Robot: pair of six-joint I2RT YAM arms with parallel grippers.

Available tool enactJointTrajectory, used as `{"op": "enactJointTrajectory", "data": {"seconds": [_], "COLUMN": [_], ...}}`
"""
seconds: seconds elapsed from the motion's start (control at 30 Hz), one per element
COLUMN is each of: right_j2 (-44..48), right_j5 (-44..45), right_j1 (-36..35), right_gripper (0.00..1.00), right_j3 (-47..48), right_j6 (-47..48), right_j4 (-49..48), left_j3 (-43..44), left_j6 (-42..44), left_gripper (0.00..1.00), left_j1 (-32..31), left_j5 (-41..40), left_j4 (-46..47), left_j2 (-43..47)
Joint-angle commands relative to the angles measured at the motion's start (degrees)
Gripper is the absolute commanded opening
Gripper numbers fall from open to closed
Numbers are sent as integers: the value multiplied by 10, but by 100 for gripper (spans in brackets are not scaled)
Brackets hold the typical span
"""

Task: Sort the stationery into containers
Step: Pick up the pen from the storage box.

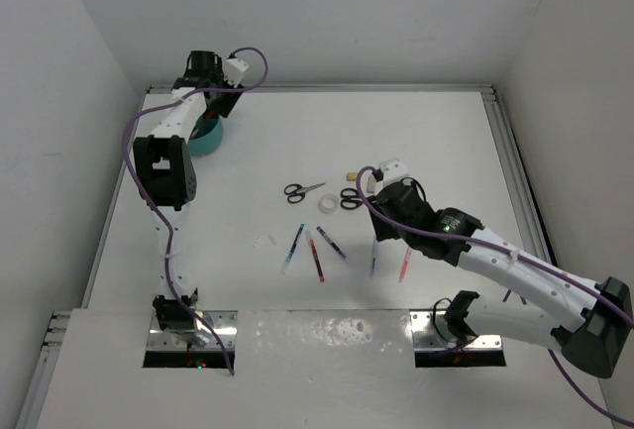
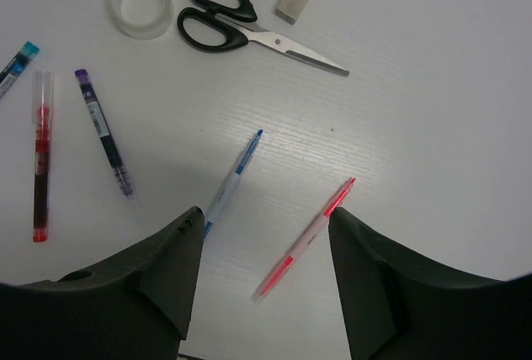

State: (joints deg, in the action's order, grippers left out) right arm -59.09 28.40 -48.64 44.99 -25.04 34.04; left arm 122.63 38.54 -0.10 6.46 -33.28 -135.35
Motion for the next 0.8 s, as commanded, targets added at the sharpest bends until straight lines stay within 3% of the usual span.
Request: {"op": "enactJointTrajectory", "data": {"seconds": [0.0,0.1,0.3,0.43,0.47,0.67,0.77], "right_j2": [12,12,16,16,17,17,20], "right_j5": [10,14,17,17,17,21,22], "right_j1": [-5,-5,-6,-5,-6,-9,-9], "right_gripper": [61,61,61,60,60,60,60], "right_j3": [6,11,16,19,20,27,26], "right_j6": [-4,-2,-7,-12,-14,-15,-9], "right_j4": [-2,4,10,15,16,21,13], "left_j3": [-6,-6,-7,-12,-17,-29,-71], "left_j6": [-3,-3,-6,-10,-14,-48,-100], "left_gripper": [49,44,24,9,1,0,0], "left_j1": [-8,-8,-8,-8,-9,-6,0], "left_j5": [1,-1,0,3,4,11,54], "left_j4": [24,25,29,35,41,73,141], "left_j2": [11,11,14,24,29,65,115]}}
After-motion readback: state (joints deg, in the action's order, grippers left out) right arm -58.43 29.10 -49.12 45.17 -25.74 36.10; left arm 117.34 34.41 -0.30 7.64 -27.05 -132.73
